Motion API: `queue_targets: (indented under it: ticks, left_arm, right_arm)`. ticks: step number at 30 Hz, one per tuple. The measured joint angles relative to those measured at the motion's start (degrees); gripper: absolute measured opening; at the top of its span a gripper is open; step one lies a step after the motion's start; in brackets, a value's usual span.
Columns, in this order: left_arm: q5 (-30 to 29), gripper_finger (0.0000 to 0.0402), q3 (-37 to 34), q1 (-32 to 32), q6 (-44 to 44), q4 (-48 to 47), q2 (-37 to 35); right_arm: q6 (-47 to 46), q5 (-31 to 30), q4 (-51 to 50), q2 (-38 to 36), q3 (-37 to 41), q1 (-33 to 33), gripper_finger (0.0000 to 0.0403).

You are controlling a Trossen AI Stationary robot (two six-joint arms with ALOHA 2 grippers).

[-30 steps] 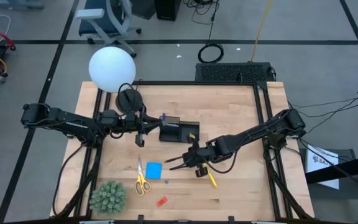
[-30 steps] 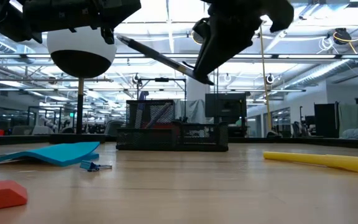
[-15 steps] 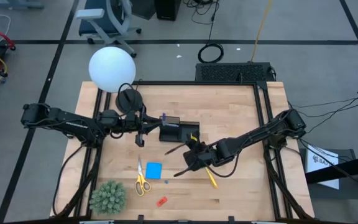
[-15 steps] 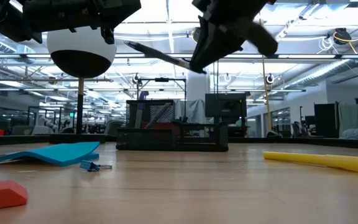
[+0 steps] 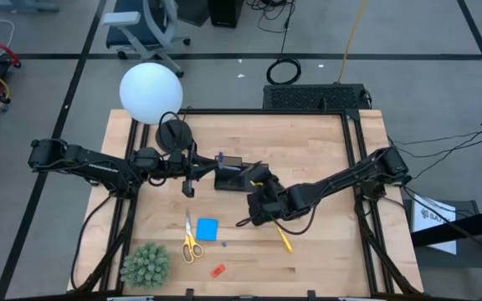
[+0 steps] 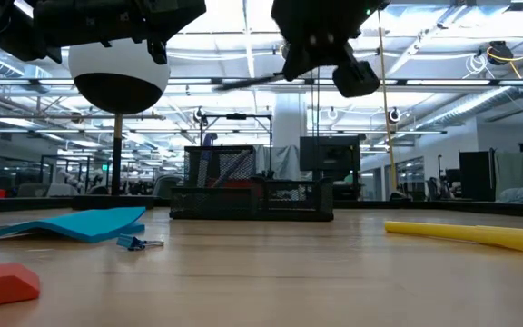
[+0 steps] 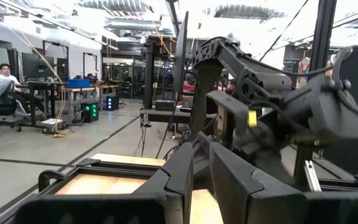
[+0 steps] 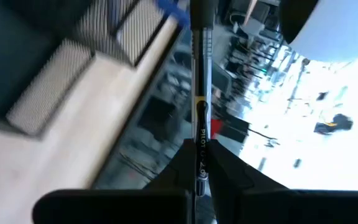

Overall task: Pick and place office supplies into organizer
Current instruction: Put the black pen into the black desk organizer

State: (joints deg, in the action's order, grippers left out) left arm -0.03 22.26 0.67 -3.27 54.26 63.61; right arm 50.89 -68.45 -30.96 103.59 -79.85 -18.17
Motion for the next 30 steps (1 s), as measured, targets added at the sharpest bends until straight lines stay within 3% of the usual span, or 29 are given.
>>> queue_targets:
  ticks: [7, 30]
  left_arm:
    - [0.00, 0.0063, 0.00, 0.00, 0.11, 0.00, 0.00]
    - [-0.07, 0.0063, 0.00, 0.00, 1.20, 0.00, -0.02]
  right_arm:
    - [16.62, -8.02, 2.19, 4.39, 0.00, 2.76, 0.0011]
    - [28.09, -3.83, 10.12, 5.79, 0.01, 9.55, 0.0011]
